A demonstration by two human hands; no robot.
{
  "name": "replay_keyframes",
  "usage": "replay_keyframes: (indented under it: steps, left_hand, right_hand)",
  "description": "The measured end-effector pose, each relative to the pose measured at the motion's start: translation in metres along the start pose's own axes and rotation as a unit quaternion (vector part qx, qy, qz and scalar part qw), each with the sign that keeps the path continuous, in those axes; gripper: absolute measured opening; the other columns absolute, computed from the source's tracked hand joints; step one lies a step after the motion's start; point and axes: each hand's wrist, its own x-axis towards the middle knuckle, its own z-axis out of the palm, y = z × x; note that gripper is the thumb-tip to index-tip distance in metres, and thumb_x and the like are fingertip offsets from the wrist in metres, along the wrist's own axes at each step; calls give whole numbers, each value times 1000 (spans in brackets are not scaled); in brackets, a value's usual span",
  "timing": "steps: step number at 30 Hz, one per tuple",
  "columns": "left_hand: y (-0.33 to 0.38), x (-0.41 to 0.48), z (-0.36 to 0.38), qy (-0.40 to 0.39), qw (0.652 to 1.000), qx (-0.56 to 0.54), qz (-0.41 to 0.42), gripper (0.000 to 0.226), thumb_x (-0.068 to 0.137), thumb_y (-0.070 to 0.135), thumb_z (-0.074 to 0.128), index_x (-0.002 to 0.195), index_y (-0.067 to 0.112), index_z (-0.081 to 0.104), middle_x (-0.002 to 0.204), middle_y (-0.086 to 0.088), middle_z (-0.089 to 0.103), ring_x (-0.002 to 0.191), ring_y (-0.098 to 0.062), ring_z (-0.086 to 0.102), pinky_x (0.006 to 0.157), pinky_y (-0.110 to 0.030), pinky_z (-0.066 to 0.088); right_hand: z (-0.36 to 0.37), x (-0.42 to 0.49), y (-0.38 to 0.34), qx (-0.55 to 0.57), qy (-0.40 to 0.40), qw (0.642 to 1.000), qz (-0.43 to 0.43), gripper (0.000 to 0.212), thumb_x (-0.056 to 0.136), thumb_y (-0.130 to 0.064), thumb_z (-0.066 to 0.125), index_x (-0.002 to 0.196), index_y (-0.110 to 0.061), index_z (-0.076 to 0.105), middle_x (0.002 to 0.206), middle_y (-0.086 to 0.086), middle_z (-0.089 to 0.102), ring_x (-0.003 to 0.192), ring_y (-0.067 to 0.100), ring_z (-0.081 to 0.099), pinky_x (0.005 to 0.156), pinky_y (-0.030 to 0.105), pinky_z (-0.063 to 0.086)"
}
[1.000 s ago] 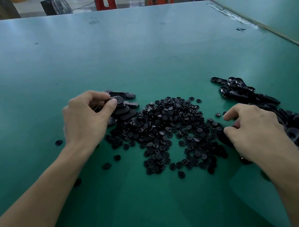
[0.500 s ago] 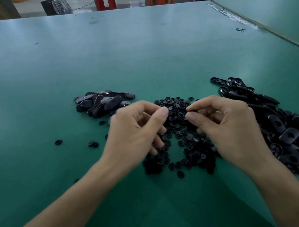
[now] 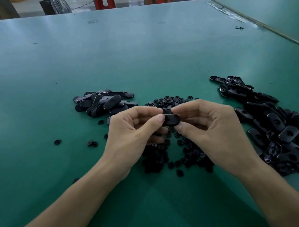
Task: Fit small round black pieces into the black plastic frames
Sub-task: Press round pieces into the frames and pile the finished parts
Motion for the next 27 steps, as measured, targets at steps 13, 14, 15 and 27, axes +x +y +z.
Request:
replay_keyframes:
  steps: [13,14,15,27]
  left_hand:
    - [-2,-3,-2,-24,999,5,45,16,85,-5,72,90,10,72,77,-8,74,73,-23,75,61,-25,58]
    - [-2,-3,-1,-21,999,7,46,16,85,-6,72,90,9,71,77,-7,74,72,-22,75,61,-25,58]
    - [-3,-3,-1,-15,999,7,47,17,86,-7,71,90,9,71,76,-7,74,71,-21,75,60,-24,58]
    - [-2,-2,0,19,999,-5,47,15,89,-9,67,91,5,70,71,-7,72,68,-19,73,60,-24,58]
  right_hand:
    - [4,-1,3,-27,37,999,29,22,88,-8,74,96,-29,75,77,-9,75,72,9,72,68,21,55]
    - [4,-1,5,-52,51,997,28,22,90,-10,72,97,-31,74,77,-11,75,73,8,72,68,23,56]
    - [3,-1,6,-82,68,994,26,20,91,-13,71,99,-31,74,76,-14,74,73,7,71,68,23,56]
    - [3,-6,8,-369,-13,929,31,13,89,-37,69,96,-27,75,87,-11,59,88,13,58,81,38,52]
